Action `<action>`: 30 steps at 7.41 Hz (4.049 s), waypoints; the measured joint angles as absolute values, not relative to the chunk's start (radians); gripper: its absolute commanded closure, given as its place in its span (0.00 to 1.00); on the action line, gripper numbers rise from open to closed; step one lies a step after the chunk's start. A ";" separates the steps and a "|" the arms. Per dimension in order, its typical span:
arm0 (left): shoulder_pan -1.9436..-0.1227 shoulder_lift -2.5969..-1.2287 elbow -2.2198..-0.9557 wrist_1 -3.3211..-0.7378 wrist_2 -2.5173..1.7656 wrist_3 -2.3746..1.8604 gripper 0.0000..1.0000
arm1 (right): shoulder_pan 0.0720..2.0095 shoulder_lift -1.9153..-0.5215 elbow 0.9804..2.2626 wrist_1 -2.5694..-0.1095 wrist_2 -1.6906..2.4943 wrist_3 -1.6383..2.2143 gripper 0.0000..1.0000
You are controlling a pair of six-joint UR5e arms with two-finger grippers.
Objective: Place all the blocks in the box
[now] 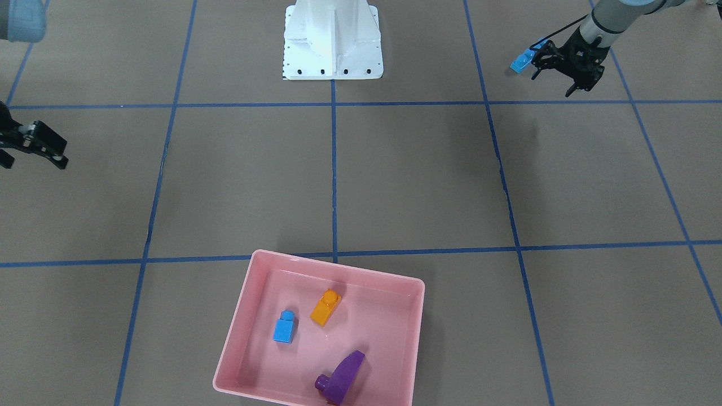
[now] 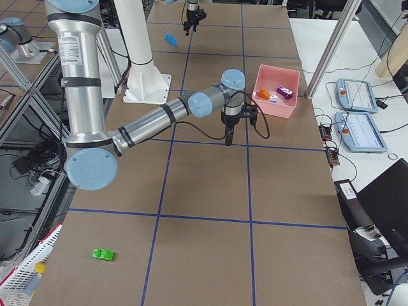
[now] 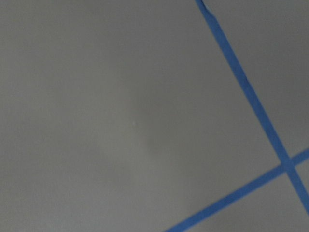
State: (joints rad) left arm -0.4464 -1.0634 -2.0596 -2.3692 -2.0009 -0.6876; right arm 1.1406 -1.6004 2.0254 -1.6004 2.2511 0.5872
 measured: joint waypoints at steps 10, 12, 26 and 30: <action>0.096 -0.928 -2.115 -2.402 -1.712 -0.934 1.00 | 1.189 -1.824 1.977 -1.601 2.285 0.165 0.00; 0.072 -0.910 -2.147 -2.405 -1.714 -0.943 1.00 | 1.197 -1.862 1.971 -1.600 2.286 0.138 0.00; -0.751 -2.192 -1.806 -1.762 -2.106 -1.020 1.00 | 1.433 -2.314 1.426 -0.671 2.313 0.155 0.00; -0.813 -2.532 -1.403 -1.828 -2.033 -1.133 1.00 | 1.433 -2.322 1.371 -0.638 2.335 0.175 0.38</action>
